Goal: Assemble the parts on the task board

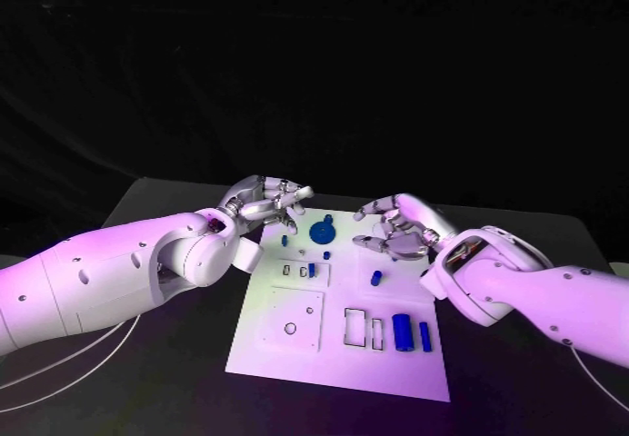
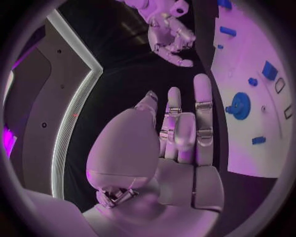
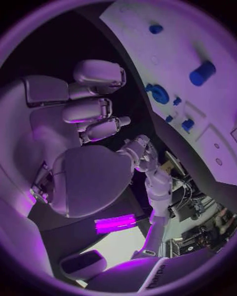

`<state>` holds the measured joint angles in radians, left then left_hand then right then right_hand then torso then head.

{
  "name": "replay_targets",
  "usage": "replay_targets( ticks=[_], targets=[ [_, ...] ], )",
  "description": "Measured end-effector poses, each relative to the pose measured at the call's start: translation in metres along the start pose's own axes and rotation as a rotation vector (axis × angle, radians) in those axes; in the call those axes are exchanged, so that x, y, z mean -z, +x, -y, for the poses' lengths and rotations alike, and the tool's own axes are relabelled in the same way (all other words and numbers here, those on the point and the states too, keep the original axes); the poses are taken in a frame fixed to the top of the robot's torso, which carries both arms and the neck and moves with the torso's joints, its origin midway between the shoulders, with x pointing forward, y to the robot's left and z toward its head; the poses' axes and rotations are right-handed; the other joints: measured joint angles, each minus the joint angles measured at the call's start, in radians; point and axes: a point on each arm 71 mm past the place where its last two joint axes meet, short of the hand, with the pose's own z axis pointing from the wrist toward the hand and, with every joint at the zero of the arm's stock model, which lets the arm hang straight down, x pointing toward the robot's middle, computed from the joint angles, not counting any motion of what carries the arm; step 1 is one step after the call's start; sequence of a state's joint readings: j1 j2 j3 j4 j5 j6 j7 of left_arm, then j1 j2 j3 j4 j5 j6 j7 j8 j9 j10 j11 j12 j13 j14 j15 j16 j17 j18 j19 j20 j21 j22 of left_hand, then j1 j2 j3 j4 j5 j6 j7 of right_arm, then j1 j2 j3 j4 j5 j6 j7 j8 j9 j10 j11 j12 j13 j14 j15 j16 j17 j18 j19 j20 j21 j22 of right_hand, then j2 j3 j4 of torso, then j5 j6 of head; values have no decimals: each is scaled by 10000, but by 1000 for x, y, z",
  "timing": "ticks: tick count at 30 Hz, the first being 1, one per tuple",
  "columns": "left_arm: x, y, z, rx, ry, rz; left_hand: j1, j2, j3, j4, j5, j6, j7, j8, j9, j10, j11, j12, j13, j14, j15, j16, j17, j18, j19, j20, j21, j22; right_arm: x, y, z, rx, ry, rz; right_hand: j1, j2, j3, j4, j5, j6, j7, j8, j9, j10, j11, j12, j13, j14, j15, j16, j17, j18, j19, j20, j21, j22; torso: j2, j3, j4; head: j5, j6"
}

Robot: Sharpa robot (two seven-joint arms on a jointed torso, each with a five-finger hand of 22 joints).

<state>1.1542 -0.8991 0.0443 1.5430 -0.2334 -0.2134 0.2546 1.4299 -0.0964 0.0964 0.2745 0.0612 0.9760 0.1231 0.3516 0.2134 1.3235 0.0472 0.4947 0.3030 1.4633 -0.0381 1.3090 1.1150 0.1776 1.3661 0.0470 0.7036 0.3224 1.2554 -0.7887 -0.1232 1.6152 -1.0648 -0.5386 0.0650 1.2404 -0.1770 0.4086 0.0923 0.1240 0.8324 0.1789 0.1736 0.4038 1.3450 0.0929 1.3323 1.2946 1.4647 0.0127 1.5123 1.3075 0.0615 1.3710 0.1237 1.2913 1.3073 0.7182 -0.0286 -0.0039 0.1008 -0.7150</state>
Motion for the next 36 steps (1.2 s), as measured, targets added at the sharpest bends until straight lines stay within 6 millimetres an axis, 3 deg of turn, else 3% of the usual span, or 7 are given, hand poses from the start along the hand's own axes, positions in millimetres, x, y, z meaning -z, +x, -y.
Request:
replay_targets(
  ticks=[1,6,10,16,20,27,36],
  targets=[
    [0,1,0,-141,-186,-238,-344,169,-39,40,-3,-254,-5,125,114,-377,-64,825,654,19,40,930,1241,10,-136,2,546,553,3,-7,4,-175,163,103,0,0,0,0,0,0,0,0,0,0,0,0,0,0,0,0,0,0,0,0,0,0,-22,7,-6,5,-4],
    [-3,5,1,-1286,-1199,-1401,-852,712,33,169,-90,-910,46,1023,745,-1969,-59,3348,2610,34,117,1723,1930,-160,-174,12,2587,2748,14,-34,21,-959,953,584,0,0,0,0,0,31,-31,0,0,-35,-35,0,0,0,0,0,0,0,0,0,-40,8,-138,63,-40,44,-23],
    [-8,8,-1,-2572,-2119,-2123,-1020,974,158,149,-89,-1239,24,1442,1019,-2493,-50,3716,2903,34,118,1028,1348,-160,-410,71,2161,1956,20,-44,30,-1467,1426,791,0,0,0,0,38,100,-28,6,1,-35,-35,0,0,0,0,0,0,0,-6,-7,-58,8,-202,118,-65,72,-44],
    [-17,16,-7,-4544,-3569,-2940,-1646,1047,84,223,-89,-1751,59,2082,1414,-2989,-1,3926,3006,34,118,1665,1932,-323,332,53,3650,4011,25,-53,41,-2029,2027,1018,0,0,-3,3,38,100,-28,41,1,-35,-36,0,0,0,0,0,-1,-1,-70,-1,-136,8,-280,201,-89,91,-101],
    [-21,17,-11,-5660,-4375,-3092,-1711,1112,85,223,-89,-1907,-46,2849,1818,-2989,3,4545,3286,34,118,2115,1932,-510,568,34,4686,5482,27,-56,45,-2236,2298,1099,0,0,-30,30,38,100,-28,41,1,-35,-36,0,1,0,0,-38,-1,0,-70,-1,-136,7,-298,239,-102,86,-148],
    [-31,13,-10,-7354,-5359,-2922,-1945,1214,85,222,-89,-2020,-307,4286,2606,-1018,-346,7474,6607,43,-109,2480,1931,-697,667,-113,5687,6843,30,-60,53,-2419,2708,1224,0,0,-30,30,97,99,-29,41,1,-34,-36,0,1,1,-1,-38,-1,157,-70,-1,-197,6,-305,271,-122,73,-231],
    [-37,11,-1,-8458,-5800,-2824,-2250,1157,12,202,-89,-1950,-452,4946,3049,-722,-508,7947,7203,35,-244,2480,1931,-696,704,-150,5910,7200,31,-63,58,-2498,2973,1297,0,0,-31,31,152,133,-62,117,2,-34,-35,0,20,1,-1,-38,-1,157,-70,-1,-197,5,-290,271,-109,43,-320]
  ],
)
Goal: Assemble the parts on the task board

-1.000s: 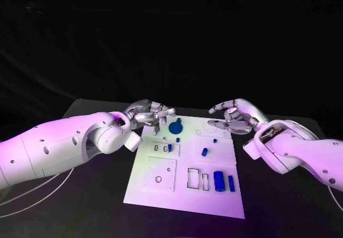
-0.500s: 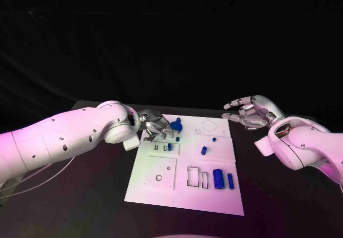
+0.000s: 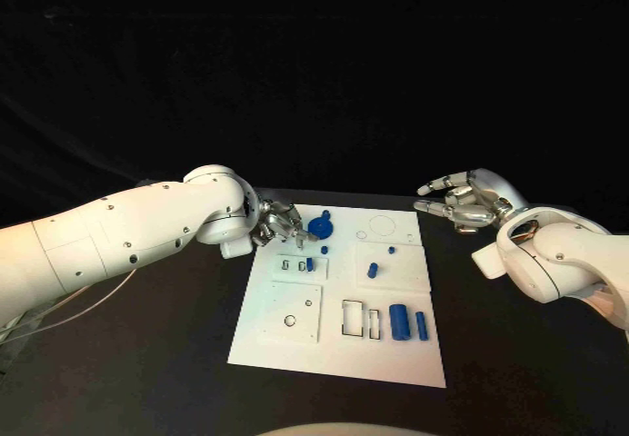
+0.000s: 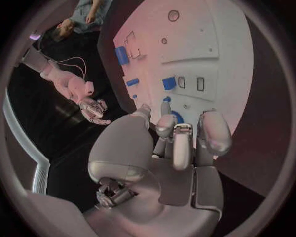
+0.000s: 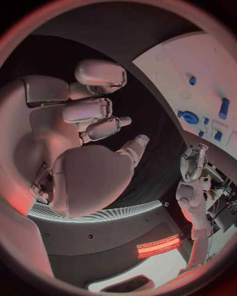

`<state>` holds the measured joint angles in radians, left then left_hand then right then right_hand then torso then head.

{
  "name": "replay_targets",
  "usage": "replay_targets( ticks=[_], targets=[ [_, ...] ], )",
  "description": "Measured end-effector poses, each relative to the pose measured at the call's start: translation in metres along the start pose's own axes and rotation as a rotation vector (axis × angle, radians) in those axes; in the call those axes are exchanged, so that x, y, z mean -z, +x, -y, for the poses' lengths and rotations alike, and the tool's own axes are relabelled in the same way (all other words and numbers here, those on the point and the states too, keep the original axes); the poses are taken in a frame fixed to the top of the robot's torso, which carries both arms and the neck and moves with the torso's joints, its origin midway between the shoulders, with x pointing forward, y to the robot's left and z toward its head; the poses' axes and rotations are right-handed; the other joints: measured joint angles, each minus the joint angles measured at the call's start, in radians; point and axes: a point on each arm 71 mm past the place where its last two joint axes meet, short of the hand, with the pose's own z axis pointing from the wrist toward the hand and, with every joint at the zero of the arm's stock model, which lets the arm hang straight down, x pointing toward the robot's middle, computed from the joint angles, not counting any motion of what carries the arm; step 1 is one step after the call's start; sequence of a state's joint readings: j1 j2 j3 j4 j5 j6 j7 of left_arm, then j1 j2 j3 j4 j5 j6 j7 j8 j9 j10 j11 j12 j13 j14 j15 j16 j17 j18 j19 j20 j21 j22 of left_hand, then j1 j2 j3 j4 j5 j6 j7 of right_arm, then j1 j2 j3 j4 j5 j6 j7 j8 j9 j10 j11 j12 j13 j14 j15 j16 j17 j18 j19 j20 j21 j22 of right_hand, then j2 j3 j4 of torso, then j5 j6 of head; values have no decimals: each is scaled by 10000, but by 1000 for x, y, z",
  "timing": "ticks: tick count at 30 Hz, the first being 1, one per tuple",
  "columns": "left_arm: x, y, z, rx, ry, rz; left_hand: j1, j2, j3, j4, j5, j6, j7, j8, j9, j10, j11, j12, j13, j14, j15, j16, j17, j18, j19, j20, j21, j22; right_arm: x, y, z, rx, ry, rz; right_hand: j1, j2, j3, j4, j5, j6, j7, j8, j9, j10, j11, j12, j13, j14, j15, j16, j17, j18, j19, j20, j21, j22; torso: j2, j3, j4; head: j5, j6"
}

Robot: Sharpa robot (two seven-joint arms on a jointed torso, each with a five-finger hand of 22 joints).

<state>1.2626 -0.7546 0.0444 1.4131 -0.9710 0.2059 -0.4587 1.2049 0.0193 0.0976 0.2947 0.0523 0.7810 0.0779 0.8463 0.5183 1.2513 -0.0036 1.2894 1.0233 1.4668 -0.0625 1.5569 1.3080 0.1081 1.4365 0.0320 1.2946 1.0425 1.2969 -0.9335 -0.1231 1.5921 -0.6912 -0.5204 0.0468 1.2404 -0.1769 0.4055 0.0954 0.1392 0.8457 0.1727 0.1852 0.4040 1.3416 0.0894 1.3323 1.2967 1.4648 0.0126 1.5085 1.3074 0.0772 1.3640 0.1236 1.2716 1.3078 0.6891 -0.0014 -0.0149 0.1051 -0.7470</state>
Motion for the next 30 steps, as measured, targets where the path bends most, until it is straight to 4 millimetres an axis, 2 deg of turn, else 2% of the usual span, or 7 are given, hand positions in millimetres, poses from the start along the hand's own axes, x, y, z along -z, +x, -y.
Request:
replay_targets(
  ticks=[6,15,18,20,21,30],
  targets=[
    [-2,-3,2,-494,-313,-67,-588,-11,-405,15,0,-88,-88,308,284,0,0,30,-13,-7,-6,0,0,0,-36,-36,70,88,-1,-1,1,-5,75,21,0,0,-26,26,0,70,0,0,9,0,0,0,0,0,0,0,0,1,0,0,0,-1,3,-16,13,-11,-46],
    [-9,-4,8,-1231,-709,-340,-722,-50,-617,19,0,-158,-157,351,400,-40,-38,30,-103,-36,-34,-1,-1,0,-72,-72,88,136,-2,-1,2,9,135,53,0,0,-26,26,61,70,0,0,9,0,0,0,-1,0,0,-10,-1,-1,-33,-33,0,-2,3,-25,12,38,-100],
    [-11,-3,9,-1396,-817,-417,-723,-50,-617,19,0,-162,-152,351,418,-39,-37,30,-127,-36,-35,-1,-2,0,-72,-72,88,141,-2,-2,3,6,144,80,0,0,-82,26,197,70,0,0,9,0,0,0,-54,0,0,-42,-1,-1,-37,-37,-86,-2,5,-26,6,62,-119],
    [-13,-2,10,-1517,-902,-482,-722,-50,-617,19,0,-196,-119,351,419,-40,-37,30,-136,-36,-34,-1,-2,0,-72,-72,87,141,-2,-2,3,-4,134,109,0,0,-82,26,341,69,1,0,9,-72,-65,-106,-181,0,0,-100,-1,-1,-128,-52,-194,-3,7,-31,1,68,-125],
    [-14,-2,10,-1565,-936,-511,-722,-50,-617,19,0,-196,-119,351,419,-40,-37,30,-136,-36,-34,-1,-2,0,-72,-72,87,141,-2,-3,3,-11,130,122,0,0,-82,26,387,69,1,0,9,-111,-33,-118,-213,0,0,-100,-1,-1,-144,-36,-200,-2,9,-33,-3,71,-128],
    [-22,3,12,-1897,-1152,-787,-762,-10,-616,19,0,-196,-119,351,427,-115,-34,-6,-269,-36,-34,-1,-3,1,-72,-71,123,169,-3,-3,3,-75,75,221,0,0,-82,26,504,67,2,0,-1,-109,-36,-162,-270,0,0,-155,-1,-1,-179,-72,-268,-41,16,-30,-11,89,-160]
  ],
)
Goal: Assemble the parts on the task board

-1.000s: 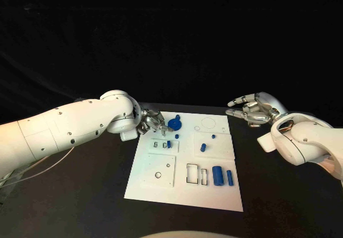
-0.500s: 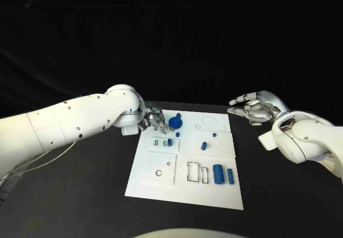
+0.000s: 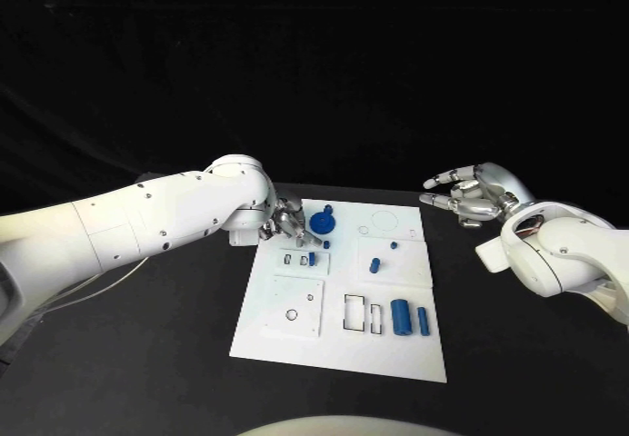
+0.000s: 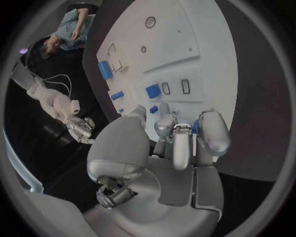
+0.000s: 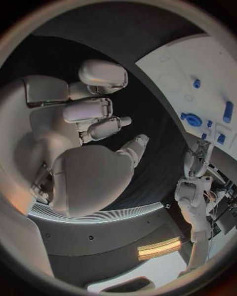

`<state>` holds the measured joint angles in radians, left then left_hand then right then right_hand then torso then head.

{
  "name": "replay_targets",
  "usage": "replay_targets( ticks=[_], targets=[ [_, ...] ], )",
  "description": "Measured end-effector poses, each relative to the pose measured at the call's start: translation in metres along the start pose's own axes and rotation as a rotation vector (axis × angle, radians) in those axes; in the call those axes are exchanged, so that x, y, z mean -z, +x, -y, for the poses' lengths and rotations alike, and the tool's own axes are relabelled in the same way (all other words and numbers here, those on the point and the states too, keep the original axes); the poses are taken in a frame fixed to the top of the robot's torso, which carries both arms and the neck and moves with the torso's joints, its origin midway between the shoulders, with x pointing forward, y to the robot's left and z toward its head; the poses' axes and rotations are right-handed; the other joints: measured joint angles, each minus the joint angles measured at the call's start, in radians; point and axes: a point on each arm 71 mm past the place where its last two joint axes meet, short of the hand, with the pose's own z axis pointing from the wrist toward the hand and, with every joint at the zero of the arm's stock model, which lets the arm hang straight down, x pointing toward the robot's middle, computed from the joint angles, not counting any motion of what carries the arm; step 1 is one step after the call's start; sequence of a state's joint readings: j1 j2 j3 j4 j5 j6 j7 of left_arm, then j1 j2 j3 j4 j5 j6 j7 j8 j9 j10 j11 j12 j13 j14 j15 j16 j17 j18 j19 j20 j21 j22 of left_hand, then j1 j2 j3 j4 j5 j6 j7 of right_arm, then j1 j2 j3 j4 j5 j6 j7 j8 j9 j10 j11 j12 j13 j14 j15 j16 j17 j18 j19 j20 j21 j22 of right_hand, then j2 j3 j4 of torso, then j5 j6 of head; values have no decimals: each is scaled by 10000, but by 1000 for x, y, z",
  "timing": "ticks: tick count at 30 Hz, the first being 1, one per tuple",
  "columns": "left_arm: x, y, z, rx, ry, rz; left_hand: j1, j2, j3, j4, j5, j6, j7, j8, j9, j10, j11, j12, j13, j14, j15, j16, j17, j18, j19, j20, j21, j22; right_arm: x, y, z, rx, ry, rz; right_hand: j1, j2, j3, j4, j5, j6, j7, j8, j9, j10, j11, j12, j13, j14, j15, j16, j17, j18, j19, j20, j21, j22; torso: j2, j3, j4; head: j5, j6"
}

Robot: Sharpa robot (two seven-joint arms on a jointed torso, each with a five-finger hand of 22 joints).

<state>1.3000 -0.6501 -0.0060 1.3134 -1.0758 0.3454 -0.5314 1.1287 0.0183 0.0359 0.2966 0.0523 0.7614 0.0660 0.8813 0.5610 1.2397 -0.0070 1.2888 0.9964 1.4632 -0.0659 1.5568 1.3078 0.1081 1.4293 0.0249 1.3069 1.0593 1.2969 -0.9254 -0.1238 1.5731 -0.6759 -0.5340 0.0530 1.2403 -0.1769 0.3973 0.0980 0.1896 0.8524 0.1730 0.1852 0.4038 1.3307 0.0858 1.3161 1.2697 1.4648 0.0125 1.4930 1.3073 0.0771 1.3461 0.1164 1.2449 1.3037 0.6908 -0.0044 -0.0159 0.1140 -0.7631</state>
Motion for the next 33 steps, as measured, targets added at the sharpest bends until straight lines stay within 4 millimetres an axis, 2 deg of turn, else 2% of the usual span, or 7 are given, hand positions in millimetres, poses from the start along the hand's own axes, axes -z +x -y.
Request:
replay_targets(
  ticks=[13,33],
  targets=[
    [-5,4,5,-182,-56,-267,0,0,0,0,0,-35,-34,-1,0,-70,-1,-44,-65,0,0,-1,-1,0,0,1,0,33,-2,1,1,-18,17,43,0,0,0,0,41,-1,0,0,0,0,0,1,-13,0,0,0,8,0,-36,37,-88,-43,12,11,2,-11,-51],
    [-12,11,7,-263,-134,-651,98,98,1,0,0,-70,-1,-8,31,-69,-1,-80,-96,0,1,-1,-2,0,0,1,35,61,-4,2,2,-7,54,47,0,0,1,-1,78,-2,1,40,1,-35,-35,2,-36,0,0,-40,6,0,-72,2,-137,-85,11,7,8,-25,-99]
  ],
)
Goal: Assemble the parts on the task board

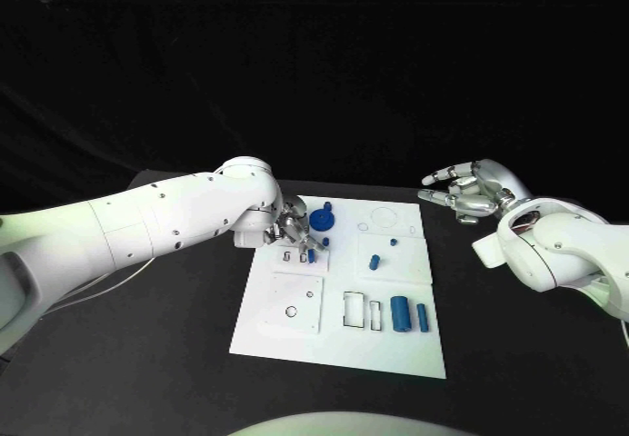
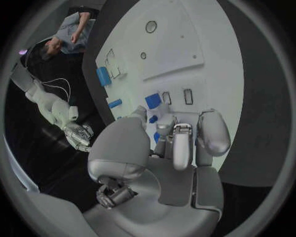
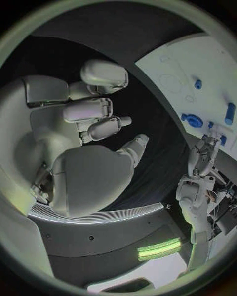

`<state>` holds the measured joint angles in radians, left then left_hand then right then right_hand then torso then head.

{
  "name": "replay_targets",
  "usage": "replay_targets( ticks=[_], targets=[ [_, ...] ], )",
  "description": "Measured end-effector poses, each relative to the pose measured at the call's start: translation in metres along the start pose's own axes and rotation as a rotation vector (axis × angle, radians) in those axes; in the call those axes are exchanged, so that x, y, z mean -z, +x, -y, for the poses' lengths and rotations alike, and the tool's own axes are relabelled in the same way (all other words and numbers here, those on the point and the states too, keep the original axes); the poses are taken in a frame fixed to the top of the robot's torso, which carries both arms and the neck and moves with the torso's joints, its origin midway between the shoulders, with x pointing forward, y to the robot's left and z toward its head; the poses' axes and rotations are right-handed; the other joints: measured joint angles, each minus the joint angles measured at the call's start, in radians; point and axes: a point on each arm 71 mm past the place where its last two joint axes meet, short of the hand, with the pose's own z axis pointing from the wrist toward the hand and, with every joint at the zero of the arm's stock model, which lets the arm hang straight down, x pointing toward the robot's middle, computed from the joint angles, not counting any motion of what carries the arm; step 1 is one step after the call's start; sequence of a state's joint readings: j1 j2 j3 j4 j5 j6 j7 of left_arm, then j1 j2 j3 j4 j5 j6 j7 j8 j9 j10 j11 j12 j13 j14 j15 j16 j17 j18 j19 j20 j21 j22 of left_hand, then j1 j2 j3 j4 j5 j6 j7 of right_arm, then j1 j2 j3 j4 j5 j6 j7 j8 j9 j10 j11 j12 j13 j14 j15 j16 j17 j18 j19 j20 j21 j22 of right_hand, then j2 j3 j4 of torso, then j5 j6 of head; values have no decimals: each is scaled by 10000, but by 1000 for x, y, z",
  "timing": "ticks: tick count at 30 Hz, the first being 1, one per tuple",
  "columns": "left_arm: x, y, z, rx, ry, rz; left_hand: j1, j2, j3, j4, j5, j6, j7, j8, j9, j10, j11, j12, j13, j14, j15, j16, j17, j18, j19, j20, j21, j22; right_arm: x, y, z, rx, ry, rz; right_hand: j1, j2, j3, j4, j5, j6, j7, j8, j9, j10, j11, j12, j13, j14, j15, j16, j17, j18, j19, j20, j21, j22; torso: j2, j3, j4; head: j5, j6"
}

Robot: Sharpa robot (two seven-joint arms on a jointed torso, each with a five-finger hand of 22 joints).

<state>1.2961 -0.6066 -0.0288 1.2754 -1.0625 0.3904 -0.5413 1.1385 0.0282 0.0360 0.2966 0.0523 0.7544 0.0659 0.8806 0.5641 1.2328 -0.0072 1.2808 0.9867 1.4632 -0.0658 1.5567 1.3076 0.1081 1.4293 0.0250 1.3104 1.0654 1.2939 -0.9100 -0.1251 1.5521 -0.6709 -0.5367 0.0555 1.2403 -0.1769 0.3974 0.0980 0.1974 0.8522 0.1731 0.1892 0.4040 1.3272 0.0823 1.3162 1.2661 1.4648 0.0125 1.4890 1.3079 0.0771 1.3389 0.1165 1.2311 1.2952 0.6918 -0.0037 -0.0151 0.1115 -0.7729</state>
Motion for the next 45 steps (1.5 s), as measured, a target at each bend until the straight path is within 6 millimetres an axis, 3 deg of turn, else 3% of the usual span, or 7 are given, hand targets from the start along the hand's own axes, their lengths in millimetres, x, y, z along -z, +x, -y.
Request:
replay_targets(
  ticks=[5,13,18,33,37,45],
  targets=[
    [0,1,0,27,24,-70,0,0,0,0,0,0,0,0,0,1,0,0,0,0,0,0,0,1,0,0,-1,-1,-1,1,1,4,22,-4,0,0,0,0,0,0,0,0,0,0,0,0,0,0,0,0,0,0,0,0,0,0,-5,2,12,12,-19],
    [0,2,1,60,66,-199,208,208,44,-44,0,-73,-1,0,51,1,0,0,1,0,0,0,0,1,0,0,-2,35,-1,1,2,9,50,-7,0,0,0,0,0,0,0,0,0,0,0,0,0,0,0,0,-1,0,1,0,0,0,-5,4,6,30,-28],
    [-1,2,1,66,78,-256,253,161,72,-71,0,-73,-1,0,60,1,0,0,-8,0,0,0,0,1,0,0,-2,37,-1,1,2,10,60,-5,0,0,-28,28,0,0,0,0,1,0,0,1,0,0,0,0,-1,0,1,0,-35,-14,-2,6,5,30,-39],
    [-2,4,1,117,99,-406,657,366,442,-36,0,-73,-1,0,85,-36,38,0,-30,0,0,39,-1,1,0,1,34,68,-1,1,2,12,69,-7,0,0,-28,28,4,0,0,0,1,1,0,1,1,0,0,0,-3,0,1,0,-35,-14,5,7,0,7,-74],
    [-2,4,2,154,122,-445,723,323,544,-45,0,-73,-1,-1,95,-72,1,0,-44,0,1,39,-1,1,0,1,73,78,-2,2,2,14,76,-7,0,0,-28,28,44,-1,0,0,1,1,0,1,1,0,0,0,-3,0,1,0,-35,-14,4,8,6,8,-81],
    [-2,4,2,286,189,-513,1722,298,1812,-107,-10,-161,-28,-102,102,-128,-55,-12,-92,37,-37,39,-1,1,-23,-22,74,105,-2,2,3,18,93,-6,0,0,-28,28,42,-1,0,0,1,1,0,1,1,0,0,0,-4,0,1,0,-35,-13,4,10,8,15,-103]
  ],
)
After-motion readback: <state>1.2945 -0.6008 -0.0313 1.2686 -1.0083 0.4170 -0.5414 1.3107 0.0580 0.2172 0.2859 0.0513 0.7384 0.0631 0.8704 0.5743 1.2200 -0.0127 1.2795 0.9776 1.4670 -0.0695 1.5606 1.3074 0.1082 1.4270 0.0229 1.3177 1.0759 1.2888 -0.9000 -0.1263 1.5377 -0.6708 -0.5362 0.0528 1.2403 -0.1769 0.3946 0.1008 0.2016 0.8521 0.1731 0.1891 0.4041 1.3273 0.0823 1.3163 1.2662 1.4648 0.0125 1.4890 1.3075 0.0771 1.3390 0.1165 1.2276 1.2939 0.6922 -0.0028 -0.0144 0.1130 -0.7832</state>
